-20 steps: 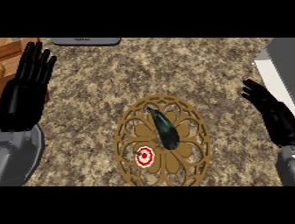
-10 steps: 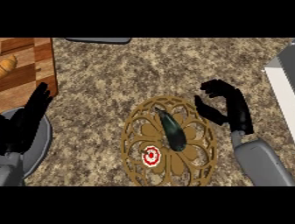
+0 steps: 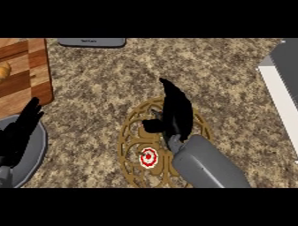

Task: Pick the eggplant from the placemat and place it in the tiered shelf

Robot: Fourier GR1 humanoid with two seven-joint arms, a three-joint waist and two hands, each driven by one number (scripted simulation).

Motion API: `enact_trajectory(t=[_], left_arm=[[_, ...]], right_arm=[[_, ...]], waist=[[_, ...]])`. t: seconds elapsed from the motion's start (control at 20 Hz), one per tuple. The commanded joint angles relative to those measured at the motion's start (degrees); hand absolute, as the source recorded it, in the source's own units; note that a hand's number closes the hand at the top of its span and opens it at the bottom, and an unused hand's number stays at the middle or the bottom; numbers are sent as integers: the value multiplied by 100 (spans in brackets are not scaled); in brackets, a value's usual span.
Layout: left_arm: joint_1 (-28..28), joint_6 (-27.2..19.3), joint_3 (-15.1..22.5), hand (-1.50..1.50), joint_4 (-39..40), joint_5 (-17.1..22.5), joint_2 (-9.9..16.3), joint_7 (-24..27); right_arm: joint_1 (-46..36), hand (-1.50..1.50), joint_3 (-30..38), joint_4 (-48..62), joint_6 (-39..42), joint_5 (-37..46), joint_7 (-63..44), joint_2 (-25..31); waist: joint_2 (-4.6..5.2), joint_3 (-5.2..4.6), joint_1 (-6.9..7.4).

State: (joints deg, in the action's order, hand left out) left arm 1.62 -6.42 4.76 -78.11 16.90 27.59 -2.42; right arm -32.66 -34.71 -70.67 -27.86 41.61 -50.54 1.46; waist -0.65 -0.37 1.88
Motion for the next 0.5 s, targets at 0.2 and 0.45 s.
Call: enact_trajectory(t=[0.2, 0.45], left_arm=[[-66, -95, 73, 0, -116, -92, -69, -116], [-7, 10, -5, 0, 2, -65, -32, 8]], right_arm=[[-1315, -150, -583, 285, 2470, 202, -2596, -142], [-1473, -150, -660, 687, 3985, -1003, -2571, -143]], waist=[[-1, 16, -26], [54, 7, 32]])
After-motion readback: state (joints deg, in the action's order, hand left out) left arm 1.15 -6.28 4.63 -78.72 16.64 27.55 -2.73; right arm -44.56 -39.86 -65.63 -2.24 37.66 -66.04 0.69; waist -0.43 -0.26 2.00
